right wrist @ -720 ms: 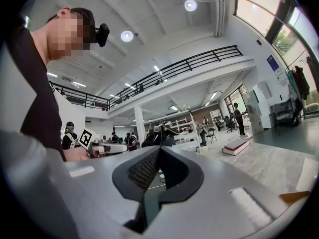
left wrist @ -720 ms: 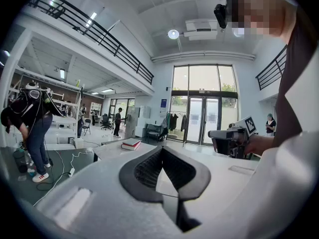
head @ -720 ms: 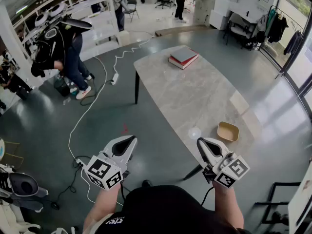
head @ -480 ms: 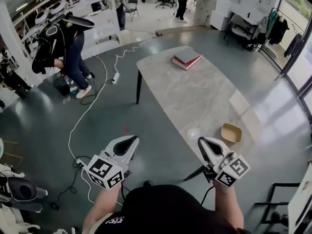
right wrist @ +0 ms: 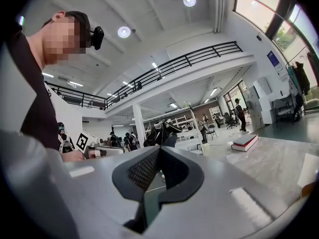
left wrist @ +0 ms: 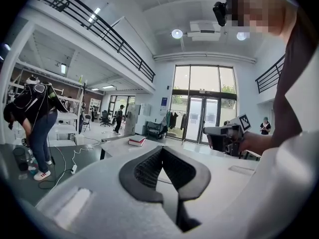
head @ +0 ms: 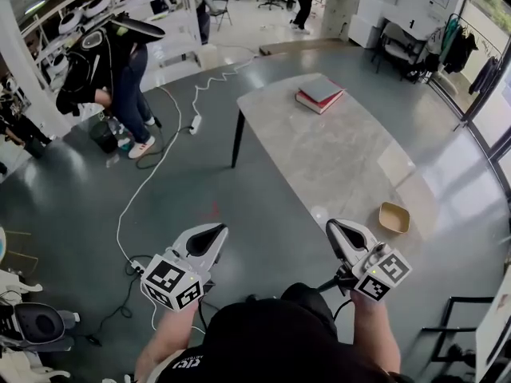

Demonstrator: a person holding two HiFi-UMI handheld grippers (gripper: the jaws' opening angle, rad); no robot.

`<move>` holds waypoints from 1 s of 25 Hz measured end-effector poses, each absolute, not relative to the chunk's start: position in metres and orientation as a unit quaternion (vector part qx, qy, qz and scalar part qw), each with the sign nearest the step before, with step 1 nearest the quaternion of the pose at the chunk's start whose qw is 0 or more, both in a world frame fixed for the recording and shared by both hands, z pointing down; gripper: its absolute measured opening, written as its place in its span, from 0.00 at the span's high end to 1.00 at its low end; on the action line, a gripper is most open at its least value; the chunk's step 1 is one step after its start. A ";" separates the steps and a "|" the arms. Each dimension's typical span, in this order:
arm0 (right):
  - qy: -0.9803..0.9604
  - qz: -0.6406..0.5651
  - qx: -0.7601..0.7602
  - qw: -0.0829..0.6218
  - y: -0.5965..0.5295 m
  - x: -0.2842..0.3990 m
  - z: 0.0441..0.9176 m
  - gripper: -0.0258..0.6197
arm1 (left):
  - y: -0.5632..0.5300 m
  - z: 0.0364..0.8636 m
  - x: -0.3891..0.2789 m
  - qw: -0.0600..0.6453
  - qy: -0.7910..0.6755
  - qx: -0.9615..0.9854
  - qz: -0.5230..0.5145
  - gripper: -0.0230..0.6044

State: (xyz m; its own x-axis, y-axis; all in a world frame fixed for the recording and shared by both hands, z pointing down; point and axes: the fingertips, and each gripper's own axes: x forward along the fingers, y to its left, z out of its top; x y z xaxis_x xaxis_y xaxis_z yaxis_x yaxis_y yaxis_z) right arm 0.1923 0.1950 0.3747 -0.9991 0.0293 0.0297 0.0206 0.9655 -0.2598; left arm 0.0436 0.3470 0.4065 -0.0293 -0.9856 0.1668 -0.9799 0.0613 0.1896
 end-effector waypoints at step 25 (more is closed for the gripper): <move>-0.975 0.211 -0.061 0.031 0.056 0.048 0.410 0.96 | 0.217 0.413 -0.071 0.152 -0.730 0.667 0.007 0.96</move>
